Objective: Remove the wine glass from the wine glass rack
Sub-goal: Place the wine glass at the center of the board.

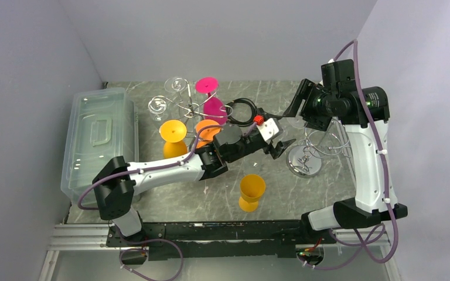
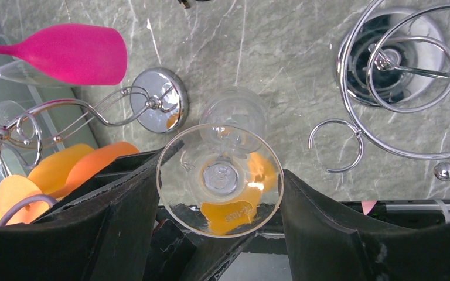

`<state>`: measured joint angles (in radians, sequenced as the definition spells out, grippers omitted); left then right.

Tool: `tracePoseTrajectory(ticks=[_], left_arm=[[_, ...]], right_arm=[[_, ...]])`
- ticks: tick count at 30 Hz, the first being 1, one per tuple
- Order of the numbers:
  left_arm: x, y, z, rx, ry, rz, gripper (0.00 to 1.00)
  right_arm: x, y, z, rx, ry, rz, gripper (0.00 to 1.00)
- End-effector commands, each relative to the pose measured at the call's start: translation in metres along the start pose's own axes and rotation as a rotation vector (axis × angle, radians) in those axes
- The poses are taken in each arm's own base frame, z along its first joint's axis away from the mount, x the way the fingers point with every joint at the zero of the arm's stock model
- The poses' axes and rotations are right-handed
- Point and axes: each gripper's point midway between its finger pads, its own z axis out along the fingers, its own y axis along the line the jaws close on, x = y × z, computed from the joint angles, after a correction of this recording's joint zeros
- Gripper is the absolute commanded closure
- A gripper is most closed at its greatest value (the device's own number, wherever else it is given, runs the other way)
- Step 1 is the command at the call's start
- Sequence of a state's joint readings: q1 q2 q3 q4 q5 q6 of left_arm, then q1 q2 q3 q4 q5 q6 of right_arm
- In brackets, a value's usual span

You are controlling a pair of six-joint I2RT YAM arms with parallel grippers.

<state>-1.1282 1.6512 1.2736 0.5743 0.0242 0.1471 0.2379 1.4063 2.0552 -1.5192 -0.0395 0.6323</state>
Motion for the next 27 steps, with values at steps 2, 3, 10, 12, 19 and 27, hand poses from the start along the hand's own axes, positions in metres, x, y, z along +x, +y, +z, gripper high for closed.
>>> tracePoseTrajectory(ticks=[2, 3, 10, 12, 19, 27], left_arm=[[-0.022, 0.01, 0.006, -0.054, -0.039, 0.025, 0.15], [-0.022, 0.009, 0.008, -0.053, -0.039, 0.026, 0.15], [-0.022, 0.009, 0.016, -0.043, -0.042, 0.034, 0.17], [-0.022, 0.009, 0.018, -0.043, -0.042, 0.03, 0.2], [-0.016, 0.009, 0.023, -0.056, -0.042, 0.01, 0.28], [-0.018, 0.015, 0.029, -0.088, -0.055, 0.004, 0.39]], right_arm=[[-0.002, 0.008, -0.013, -0.055, -0.033, 0.003, 0.87], [-0.002, 0.009, -0.013, -0.057, -0.033, 0.002, 0.87], [-0.002, 0.011, -0.019, -0.074, -0.042, 0.003, 0.87], [-0.002, 0.011, -0.02, -0.077, -0.045, 0.002, 0.87], [-0.002, 0.014, -0.025, -0.094, -0.054, 0.007, 0.87], [-0.001, 0.014, -0.029, -0.104, -0.057, 0.013, 0.87]])
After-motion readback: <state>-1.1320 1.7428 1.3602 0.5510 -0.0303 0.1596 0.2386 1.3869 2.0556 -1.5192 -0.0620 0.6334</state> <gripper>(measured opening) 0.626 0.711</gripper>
